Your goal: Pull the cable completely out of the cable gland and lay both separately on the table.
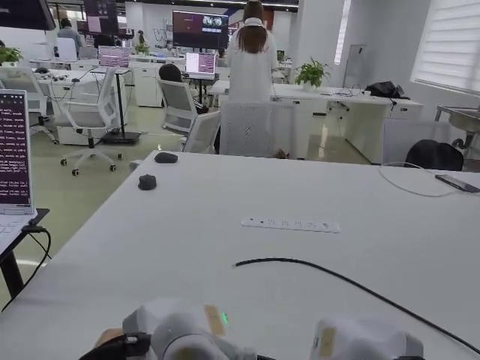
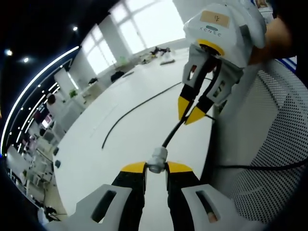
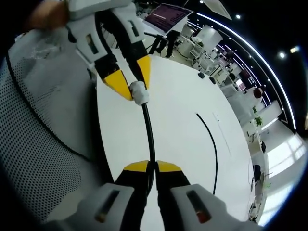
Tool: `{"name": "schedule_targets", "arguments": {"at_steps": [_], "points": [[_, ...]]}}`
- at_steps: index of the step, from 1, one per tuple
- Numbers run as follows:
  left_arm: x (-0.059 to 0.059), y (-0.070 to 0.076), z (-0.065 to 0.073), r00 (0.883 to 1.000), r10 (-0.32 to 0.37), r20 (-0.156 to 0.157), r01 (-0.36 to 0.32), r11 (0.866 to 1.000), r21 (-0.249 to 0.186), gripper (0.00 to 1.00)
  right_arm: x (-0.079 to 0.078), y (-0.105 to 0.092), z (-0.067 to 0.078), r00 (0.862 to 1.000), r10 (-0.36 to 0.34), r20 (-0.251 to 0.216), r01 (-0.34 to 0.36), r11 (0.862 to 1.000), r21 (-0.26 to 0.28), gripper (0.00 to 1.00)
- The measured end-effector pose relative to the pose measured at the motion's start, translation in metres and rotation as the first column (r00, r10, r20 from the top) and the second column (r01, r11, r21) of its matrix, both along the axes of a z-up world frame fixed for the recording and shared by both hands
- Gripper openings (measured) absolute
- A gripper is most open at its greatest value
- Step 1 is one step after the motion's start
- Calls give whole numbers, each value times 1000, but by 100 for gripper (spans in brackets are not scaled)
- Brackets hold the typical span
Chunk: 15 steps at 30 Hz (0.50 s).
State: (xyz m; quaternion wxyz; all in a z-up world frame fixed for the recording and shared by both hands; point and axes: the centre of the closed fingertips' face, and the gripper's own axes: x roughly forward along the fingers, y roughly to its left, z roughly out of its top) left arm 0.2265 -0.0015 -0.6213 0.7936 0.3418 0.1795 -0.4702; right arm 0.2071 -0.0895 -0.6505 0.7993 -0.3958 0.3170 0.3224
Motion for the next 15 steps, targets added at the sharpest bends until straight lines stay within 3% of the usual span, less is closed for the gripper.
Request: {"name": "schedule_targets", "arguments": {"at_steps": [1,3,7,9,13,15], "points": [[4,3,1,1000,13,21,-13,1000,13,16,1,-5,-1,1000,-19,0,19,1000,-14,3],[7,6,4,999,51,-7,-51,998,-32,16,5,-13,1,998,-55,-4,55,998,0,3],[8,7,3,999,48,-11,-49,998,-28,16,23,-24,21,990,-136,43,132,987,95,3],[6,6,1,999,38,-16,-39,999,-21,16,33,-31,25,989,-140,52,134,987,91,3],[2,2,-2,1000,16,-22,-16,1000,-7,16,64,-43,44,985,-147,93,137,985,106,3],[1,2,-3,1000,13,-25,-13,1000,-5,16,85,-47,62,979,-158,126,141,981,135,3]]}}
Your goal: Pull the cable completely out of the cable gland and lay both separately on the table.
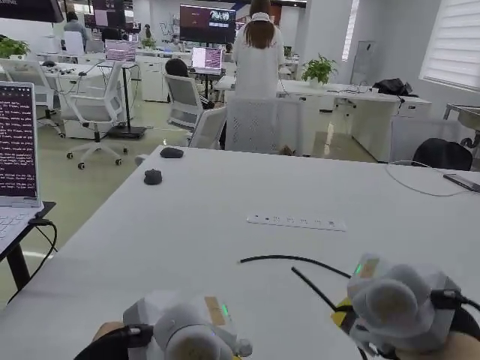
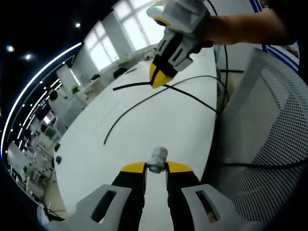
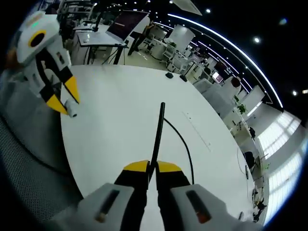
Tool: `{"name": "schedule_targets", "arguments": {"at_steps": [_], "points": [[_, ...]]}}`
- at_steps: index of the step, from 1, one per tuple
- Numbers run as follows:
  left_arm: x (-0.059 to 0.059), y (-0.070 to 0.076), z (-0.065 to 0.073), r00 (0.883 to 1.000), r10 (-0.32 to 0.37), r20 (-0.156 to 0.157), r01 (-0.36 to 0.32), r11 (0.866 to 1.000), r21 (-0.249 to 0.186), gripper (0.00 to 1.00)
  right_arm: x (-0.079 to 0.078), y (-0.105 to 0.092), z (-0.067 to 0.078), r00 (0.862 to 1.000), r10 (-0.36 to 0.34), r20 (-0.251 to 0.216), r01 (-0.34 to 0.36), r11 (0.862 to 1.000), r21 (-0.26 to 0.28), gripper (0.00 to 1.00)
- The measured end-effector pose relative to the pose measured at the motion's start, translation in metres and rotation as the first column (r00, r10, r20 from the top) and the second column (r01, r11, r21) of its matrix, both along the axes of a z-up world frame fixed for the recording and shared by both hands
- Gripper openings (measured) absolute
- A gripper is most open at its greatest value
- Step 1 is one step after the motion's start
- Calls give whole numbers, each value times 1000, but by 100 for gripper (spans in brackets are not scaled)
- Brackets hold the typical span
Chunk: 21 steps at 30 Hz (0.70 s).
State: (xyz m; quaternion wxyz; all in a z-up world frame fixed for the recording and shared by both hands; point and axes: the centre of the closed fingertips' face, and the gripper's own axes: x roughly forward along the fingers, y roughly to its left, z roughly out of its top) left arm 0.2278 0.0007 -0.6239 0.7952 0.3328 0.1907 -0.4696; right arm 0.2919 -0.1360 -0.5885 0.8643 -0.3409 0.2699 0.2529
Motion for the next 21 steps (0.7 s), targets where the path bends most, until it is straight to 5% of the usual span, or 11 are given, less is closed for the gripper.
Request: {"name": "schedule_targets", "arguments": {"at_steps": [3,5,12,18,21], "points": [[1,1,-1,1000,4,-9,-4,1000,0,16,37,-2,29,999,-4,50,2,999,37,3],[0,2,-3,1000,2,-16,-2,1000,5,16,60,0,44,998,-25,60,18,994,109,3],[-3,3,-10,999,-2,-40,3,1000,22,16,137,2,80,992,-50,115,28,983,184,3],[-6,5,-17,998,-3,-65,6,999,35,16,200,-5,81,987,-84,137,55,979,198,4],[-6,6,-19,997,4,-78,-1,999,37,16,221,-12,57,990,-123,67,104,967,231,4]]}}
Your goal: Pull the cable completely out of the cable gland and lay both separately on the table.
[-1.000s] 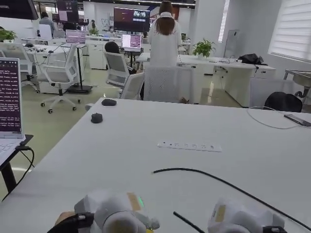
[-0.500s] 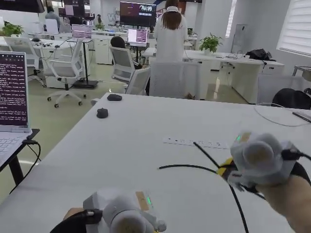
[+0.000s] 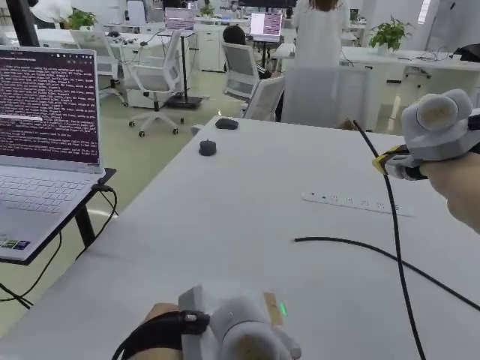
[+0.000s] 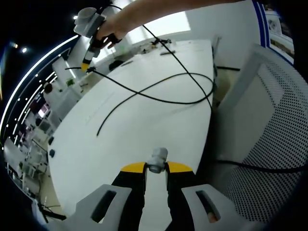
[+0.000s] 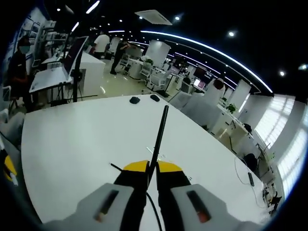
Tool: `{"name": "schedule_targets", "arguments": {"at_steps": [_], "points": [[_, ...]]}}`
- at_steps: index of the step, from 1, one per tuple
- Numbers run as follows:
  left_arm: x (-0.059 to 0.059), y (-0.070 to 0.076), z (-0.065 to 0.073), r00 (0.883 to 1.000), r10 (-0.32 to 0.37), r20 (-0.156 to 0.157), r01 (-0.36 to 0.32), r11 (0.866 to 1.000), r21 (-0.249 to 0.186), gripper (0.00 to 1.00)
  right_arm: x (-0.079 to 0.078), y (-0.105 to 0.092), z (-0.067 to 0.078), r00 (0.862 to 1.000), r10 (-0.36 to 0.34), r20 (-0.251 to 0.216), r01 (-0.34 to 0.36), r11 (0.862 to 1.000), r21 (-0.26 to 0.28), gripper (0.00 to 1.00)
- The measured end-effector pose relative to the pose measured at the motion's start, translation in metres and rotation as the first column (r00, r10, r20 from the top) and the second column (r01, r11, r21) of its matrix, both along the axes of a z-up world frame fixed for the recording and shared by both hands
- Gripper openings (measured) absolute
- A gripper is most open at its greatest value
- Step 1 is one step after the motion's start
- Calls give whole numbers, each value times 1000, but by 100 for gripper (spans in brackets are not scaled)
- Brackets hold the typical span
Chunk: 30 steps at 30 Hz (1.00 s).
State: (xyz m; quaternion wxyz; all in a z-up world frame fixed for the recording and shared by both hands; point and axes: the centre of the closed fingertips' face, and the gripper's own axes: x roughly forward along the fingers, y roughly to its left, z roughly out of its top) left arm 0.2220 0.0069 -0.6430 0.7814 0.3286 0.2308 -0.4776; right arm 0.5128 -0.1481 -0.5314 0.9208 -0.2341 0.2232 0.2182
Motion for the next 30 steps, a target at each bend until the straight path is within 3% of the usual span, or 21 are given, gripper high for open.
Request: {"name": "schedule_targets", "arguments": {"at_steps": [3,6,10,13,17,20,25,27,30], "points": [[2,3,-1,1000,15,-11,-15,1000,-2,16,10,-14,-40,994,-32,-104,28,999,-47,4],[3,5,-1,999,29,-20,-29,1000,-9,16,8,-23,-70,980,-56,-191,44,997,-65,6],[5,7,0,999,43,-23,-43,999,-17,16,4,-27,-78,977,-61,-203,55,998,-35,6],[7,5,4,999,44,-28,-45,998,-36,16,-2,-29,-78,976,-58,-209,56,998,-19,3],[9,-4,12,999,30,-39,-33,997,-73,16,-30,-20,-62,983,-6,-181,13,999,35,3],[9,-9,16,998,-2,-58,-3,996,-88,16,-59,-14,-48,987,36,-155,-23,996,86,3],[18,-17,27,996,-75,-47,71,994,-84,16,-107,-18,-34,989,47,-141,-25,989,149,3],[21,-19,25,993,-112,-49,108,992,-67,16,-128,-21,-30,990,47,-133,-25,986,163,3],[25,-21,19,988,-143,-62,140,989,-49,16,-155,-32,-32,987,6,-163,27,979,200,3]]}}
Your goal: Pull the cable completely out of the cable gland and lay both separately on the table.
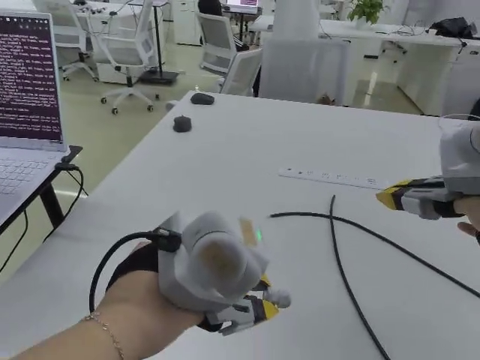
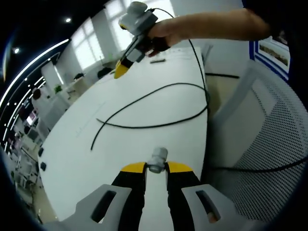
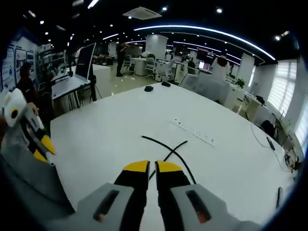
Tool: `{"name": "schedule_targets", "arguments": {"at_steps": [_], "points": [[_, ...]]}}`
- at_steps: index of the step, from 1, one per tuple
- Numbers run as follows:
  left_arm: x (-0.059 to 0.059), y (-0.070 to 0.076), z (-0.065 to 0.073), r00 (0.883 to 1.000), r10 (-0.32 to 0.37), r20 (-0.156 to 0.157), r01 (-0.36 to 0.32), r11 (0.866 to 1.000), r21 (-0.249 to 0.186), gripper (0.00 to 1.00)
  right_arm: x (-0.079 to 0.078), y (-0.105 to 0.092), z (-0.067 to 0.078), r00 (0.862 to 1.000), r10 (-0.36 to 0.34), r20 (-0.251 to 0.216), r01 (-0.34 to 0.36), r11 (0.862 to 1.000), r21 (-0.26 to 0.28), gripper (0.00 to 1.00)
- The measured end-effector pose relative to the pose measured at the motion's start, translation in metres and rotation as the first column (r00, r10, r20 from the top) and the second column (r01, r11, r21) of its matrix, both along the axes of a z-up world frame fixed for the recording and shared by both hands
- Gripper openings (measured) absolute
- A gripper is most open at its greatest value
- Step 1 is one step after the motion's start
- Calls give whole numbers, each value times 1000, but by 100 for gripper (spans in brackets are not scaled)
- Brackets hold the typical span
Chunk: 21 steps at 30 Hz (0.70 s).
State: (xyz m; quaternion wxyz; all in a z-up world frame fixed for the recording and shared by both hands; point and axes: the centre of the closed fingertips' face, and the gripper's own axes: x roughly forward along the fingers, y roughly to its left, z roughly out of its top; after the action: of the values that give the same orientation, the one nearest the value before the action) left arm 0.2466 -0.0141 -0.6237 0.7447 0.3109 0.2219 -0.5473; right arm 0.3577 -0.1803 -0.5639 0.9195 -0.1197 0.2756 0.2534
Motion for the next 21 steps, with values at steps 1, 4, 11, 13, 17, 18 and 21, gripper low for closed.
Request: {"name": "schedule_targets", "arguments": {"at_steps": [1,4,11,13,17,18,21], "points": [[3,-3,-3,1000,-11,-4,11,1000,2,16,-14,-2,0,1000,-1,-3,1,1000,23,4],[6,-8,-17,998,-40,-38,41,999,19,16,-48,-12,-6,999,-20,-31,21,999,34,6],[8,-24,-66,984,-52,-173,59,998,36,16,-128,-27,-18,994,-72,-85,77,995,59,12],[6,-25,-83,973,-36,-228,50,997,55,16,-148,-29,-20,991,-95,-98,104,991,87,13],[7,-29,-106,961,-5,-277,26,997,72,16,-174,-30,-25,984,-137,-114,151,981,123,15],[7,-29,-110,959,-1,-282,24,997,80,16,-181,-31,-26,981,-154,-119,170,976,135,15],[6,-29,-123,959,0,-283,31,994,103,16,-191,-29,-27,976,-177,-129,198,966,168,15]]}}
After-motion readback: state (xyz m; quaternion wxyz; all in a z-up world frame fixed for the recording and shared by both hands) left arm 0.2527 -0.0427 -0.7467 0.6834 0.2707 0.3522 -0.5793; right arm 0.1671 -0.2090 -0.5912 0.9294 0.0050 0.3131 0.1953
